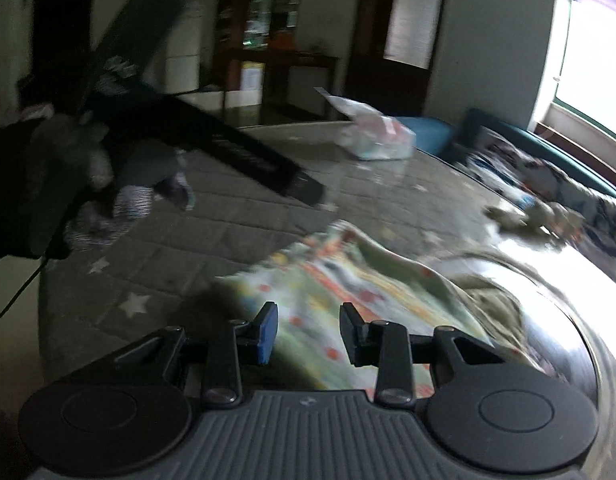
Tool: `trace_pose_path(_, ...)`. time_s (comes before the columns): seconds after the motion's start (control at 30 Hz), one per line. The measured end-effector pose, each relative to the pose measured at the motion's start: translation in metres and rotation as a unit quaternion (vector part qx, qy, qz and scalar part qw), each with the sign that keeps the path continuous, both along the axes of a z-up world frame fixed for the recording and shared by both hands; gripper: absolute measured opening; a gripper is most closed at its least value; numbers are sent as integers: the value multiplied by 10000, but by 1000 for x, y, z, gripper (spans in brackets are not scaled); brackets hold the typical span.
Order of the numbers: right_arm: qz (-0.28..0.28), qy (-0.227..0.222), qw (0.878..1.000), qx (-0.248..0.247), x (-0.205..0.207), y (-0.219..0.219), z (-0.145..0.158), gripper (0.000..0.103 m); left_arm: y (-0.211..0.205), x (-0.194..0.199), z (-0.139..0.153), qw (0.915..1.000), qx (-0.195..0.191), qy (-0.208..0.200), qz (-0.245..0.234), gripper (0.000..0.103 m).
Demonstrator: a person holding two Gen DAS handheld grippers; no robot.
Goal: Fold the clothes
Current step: 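Grasp the garment edge with the left gripper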
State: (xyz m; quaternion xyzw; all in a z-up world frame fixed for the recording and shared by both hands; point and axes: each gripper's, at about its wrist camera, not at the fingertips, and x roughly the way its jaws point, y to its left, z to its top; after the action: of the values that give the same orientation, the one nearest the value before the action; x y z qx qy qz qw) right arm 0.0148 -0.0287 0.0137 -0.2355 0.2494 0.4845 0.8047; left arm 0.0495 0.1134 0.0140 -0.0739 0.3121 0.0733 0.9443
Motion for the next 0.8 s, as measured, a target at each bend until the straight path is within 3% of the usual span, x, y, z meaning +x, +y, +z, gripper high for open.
trace_pose_path(0.2, 493, -199, 9980, -341, -16, 32, -14, 34, 10, -3, -6, 9975, -663, 227, 90, 103)
trace_pose_path(0.4, 483, -443, 9964, -538, -19, 45, -29, 33, 18, 3, -12, 9891, -1409, 390, 158, 103)
trace_pose_path(0.57, 374, -279, 9986, -260, -15, 35, -20, 16, 22, 6, -19, 9788, -1959, 543, 241, 103)
trace_pose_path(0.8, 116, 138, 9990, 414, -2, 6, 6, 10, 21, 11, -27, 9595, -2710, 732, 256, 100)
